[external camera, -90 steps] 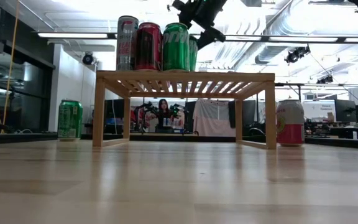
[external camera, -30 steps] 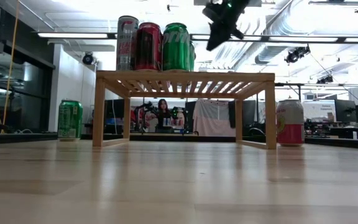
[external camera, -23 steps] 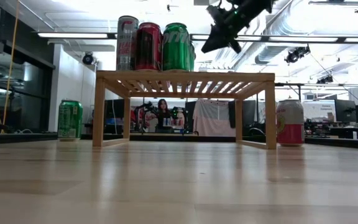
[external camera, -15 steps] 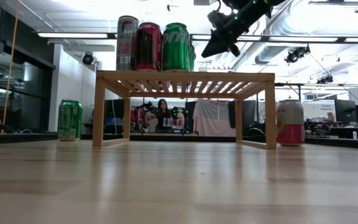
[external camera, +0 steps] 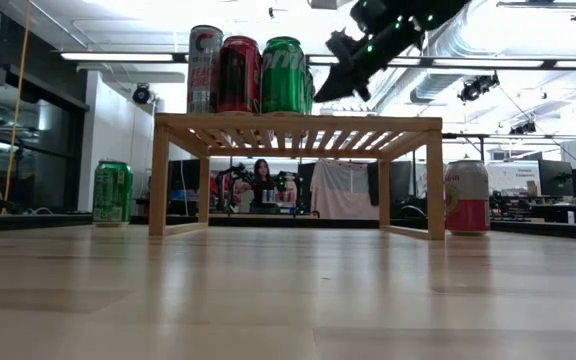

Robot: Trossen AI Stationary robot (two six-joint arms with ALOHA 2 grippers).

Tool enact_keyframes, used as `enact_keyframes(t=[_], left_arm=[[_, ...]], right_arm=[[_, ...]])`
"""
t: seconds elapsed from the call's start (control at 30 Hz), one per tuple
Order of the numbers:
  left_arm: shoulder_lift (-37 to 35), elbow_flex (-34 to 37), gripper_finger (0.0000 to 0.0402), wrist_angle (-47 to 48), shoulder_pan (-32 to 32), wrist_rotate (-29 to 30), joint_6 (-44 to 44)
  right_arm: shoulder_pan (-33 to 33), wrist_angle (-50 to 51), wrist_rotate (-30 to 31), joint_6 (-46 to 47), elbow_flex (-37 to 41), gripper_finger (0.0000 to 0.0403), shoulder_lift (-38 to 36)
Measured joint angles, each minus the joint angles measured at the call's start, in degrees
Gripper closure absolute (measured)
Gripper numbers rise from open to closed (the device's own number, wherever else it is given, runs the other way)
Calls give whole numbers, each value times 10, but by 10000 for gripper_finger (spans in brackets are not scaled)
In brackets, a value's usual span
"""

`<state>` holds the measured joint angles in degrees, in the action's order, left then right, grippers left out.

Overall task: Place canned beverage on shelf
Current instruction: Put the right green soda can on the shelf aligned with the other green soda can

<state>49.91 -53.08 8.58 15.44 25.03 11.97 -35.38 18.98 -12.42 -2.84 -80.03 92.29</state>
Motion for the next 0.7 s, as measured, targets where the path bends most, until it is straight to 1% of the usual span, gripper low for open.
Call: enact_keyframes(t=[0.07,0.3,0.53,0.7], left_arm=[[3,0,398,0,0,-2,5],[10,0,401,21,0,-4,15],[16,0,401,18,0,-4,15],[23,0,402,18,0,-1,15]], right_arm=[[0,-1,-11,2,0,403,13],[11,15,-11,3,0,403,25],[12,83,-14,-1,0,403,20],[33,69,-16,-1,0,403,19]])
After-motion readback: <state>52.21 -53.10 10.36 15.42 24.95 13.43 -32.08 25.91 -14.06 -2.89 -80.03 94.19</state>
